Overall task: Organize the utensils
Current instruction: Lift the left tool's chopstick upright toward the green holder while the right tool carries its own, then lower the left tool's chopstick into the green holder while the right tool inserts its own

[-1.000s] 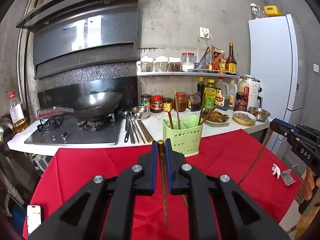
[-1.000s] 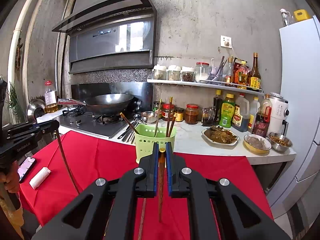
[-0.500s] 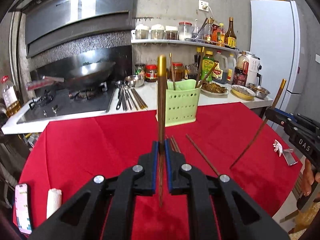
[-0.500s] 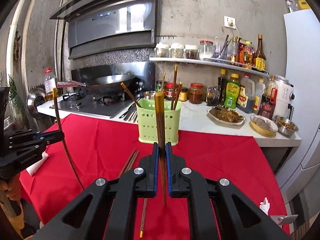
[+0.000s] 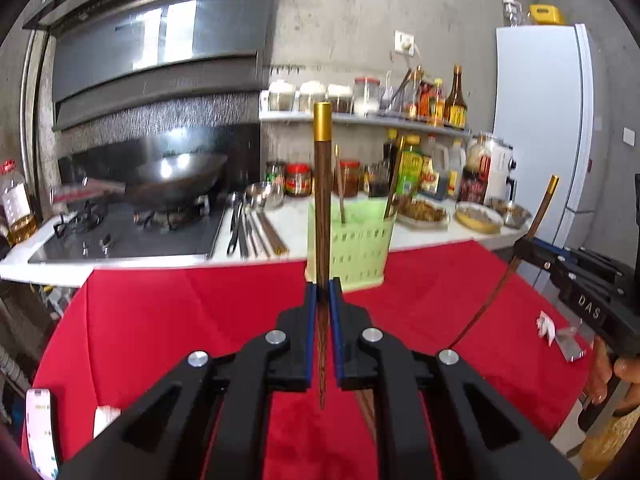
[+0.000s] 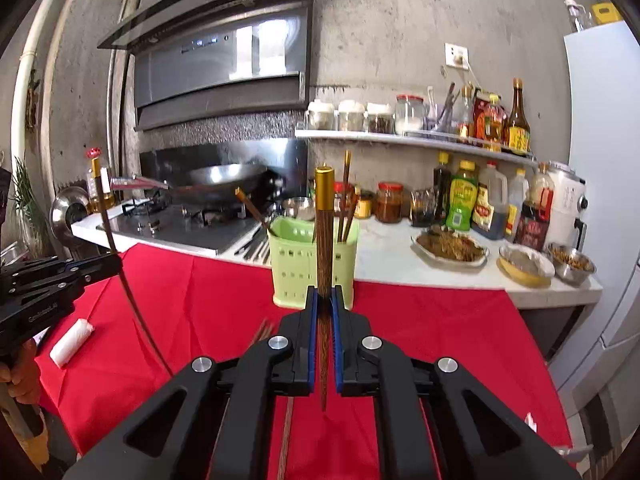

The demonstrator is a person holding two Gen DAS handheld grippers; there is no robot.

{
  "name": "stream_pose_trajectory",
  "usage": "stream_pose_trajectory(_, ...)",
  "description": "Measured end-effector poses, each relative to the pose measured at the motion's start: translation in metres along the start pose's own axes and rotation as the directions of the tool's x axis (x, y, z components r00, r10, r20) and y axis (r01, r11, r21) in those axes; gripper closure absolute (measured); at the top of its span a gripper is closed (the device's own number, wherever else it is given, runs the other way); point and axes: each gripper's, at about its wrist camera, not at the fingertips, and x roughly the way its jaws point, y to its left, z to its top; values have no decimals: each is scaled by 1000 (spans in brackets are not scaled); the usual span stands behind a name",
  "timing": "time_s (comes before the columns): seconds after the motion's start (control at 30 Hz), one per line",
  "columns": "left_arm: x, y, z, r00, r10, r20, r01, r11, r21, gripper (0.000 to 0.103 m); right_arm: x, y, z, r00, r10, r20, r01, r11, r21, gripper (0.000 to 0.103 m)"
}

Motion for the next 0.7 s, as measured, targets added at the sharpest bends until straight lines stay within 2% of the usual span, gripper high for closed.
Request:
stream_pose_trajectory(0.2,18,-15,53,993,-37,114,36,999,13,96,17,-1,46,995,21,93,-19,1000,-18,96)
stream_pose_trajectory(0.47,61,-36,119,978,-46,204,44,999,18,96,60,-1,102,983,33,181,-30,999,-21,96)
stream_pose_trajectory(0.6,89,-37,142,974,-50,220,47,999,15,96,85,-5,119,980,14,198,-11,1000,-19,96)
stream_pose_trajectory(0.7,114,-40,146,977,-41,207,36,999,23,96,107,-10,121,984,9,178,-7,1000,-13,96)
